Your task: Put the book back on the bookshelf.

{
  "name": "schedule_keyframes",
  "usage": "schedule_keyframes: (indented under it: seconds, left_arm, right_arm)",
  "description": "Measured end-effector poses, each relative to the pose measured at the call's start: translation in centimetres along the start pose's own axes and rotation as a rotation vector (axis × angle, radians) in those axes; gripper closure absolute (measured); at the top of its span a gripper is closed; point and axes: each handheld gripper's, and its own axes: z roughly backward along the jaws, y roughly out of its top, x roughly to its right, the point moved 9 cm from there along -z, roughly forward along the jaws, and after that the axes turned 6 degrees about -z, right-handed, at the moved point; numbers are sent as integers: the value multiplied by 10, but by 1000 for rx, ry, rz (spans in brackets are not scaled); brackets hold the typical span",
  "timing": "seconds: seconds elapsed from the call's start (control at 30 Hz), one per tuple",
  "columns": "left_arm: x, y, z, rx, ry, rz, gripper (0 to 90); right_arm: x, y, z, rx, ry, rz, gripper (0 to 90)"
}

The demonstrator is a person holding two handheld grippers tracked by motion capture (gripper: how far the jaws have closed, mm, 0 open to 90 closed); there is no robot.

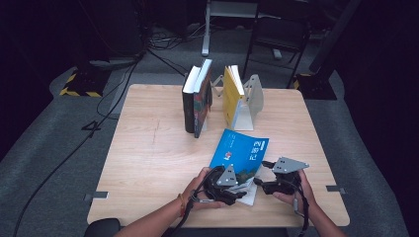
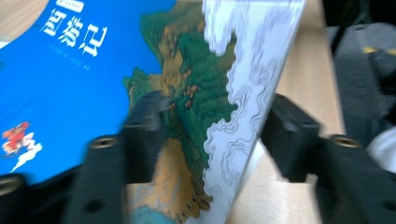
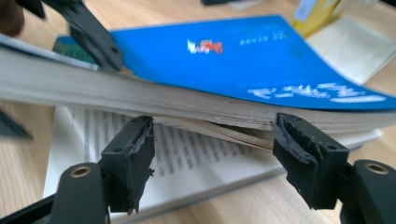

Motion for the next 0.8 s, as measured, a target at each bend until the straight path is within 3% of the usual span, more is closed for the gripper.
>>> schedule_keyframes:
  seconds: [0.1, 0.17, 0.2, 0.27, 0.3, 0.47, 0.57, 0.7, 0.8]
  left_arm:
    - [-2, -2, -3, -17, 49, -1, 299]
    - [-6, -3, -5, -31, 97, 0, 321]
    - [-6, -3, -5, -31, 97, 0, 346]
    - [-11, -7, -7, -50, 179, -13, 395]
    - [-12, -8, -6, -52, 200, -27, 488]
    - [-14, -4, 2, -42, 218, -64, 651]
    - [-18, -4, 9, -28, 195, -60, 736]
    - [-22, -11, 21, 0, 113, -45, 741]
    - [-25, -17, 32, 3, 72, -30, 739]
  right_arm:
    - [-1, 6, 0, 17, -4, -6, 304]
    - [-1, 9, 1, 31, -6, 0, 305]
    - [-1, 9, 1, 31, -6, 0, 305]
    - [-2, 11, 0, 33, -6, 0, 305]
    - [-2, 11, 0, 30, -8, 3, 305]
    - [-1, 13, 1, 39, -7, -11, 308]
    - [-1, 13, 5, 45, 20, -15, 294]
    - [-3, 20, 13, 67, 56, 3, 281]
    - [-9, 23, 13, 44, 89, 47, 265]
